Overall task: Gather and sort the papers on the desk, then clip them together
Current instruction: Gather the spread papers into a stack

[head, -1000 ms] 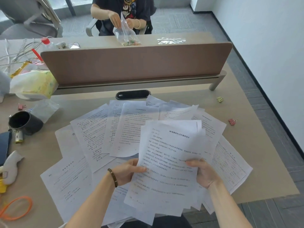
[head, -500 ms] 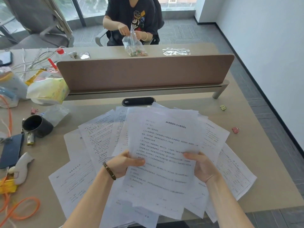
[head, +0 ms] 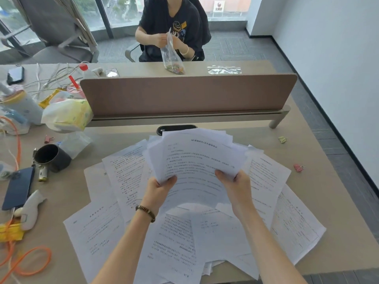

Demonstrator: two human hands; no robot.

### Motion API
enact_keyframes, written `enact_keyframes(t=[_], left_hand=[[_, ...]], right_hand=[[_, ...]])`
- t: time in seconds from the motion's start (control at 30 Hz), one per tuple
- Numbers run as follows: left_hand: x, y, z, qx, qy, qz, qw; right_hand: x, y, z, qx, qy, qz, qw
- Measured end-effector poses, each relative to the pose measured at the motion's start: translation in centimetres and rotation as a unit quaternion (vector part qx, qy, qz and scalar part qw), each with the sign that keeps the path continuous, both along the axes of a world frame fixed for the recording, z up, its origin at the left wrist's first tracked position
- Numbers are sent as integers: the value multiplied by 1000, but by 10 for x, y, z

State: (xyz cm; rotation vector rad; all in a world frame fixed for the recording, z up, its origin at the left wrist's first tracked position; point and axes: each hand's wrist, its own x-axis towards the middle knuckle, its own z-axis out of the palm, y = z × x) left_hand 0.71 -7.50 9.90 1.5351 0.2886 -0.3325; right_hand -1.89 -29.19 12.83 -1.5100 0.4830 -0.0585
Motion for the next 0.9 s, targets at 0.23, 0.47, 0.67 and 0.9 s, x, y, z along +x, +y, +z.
enact_keyframes(t=[0.23, 0.47, 0.67, 0.9], left_hand=[[5, 12, -17, -42, -29, 36, 998], [18, 17, -58, 24, -121, 22, 992], [20, 17, -90, 4, -189, 20, 982], [19, 17, -108, -18, -253, 55, 966]], right_hand=[[3, 13, -6, -54, -54, -11, 997], [18, 12, -61, -41, -81, -19, 996], [23, 4, -106, -64, -149, 52, 985], [18, -4, -128, -119, -230, 33, 965]])
